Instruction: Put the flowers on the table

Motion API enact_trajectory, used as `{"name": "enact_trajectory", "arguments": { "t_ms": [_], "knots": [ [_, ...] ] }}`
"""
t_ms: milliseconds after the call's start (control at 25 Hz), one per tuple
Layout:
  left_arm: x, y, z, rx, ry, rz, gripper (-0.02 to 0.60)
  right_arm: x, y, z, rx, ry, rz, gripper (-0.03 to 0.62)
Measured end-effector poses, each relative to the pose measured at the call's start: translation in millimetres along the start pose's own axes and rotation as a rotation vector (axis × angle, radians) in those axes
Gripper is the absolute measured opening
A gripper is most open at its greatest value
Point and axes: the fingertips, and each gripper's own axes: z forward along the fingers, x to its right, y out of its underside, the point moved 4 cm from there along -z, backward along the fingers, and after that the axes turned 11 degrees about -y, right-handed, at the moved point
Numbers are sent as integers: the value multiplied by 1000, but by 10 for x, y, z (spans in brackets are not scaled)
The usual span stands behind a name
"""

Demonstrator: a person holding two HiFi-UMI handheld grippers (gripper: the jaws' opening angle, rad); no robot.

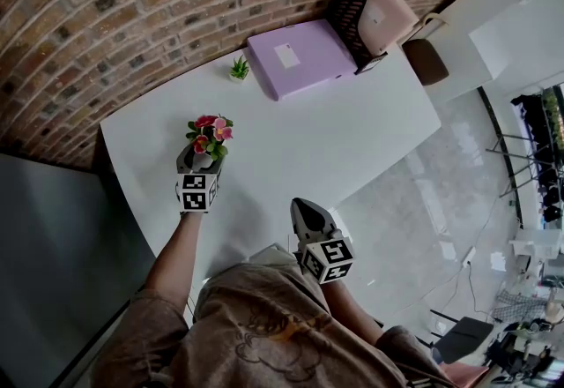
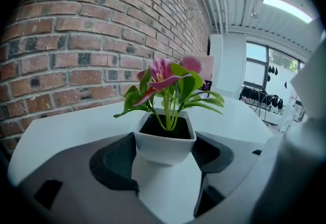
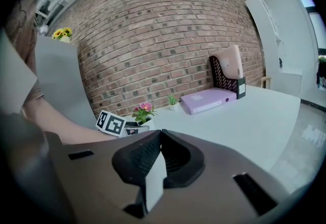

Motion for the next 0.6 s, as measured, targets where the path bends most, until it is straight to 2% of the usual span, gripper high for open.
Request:
{"name": "enact_trajectory", "arguments": {
  "t_ms": [600],
  "knots": [
    [45, 37, -18, -34, 10, 13, 362, -20, 53, -18, -13, -17, -1, 3]
  ]
}}
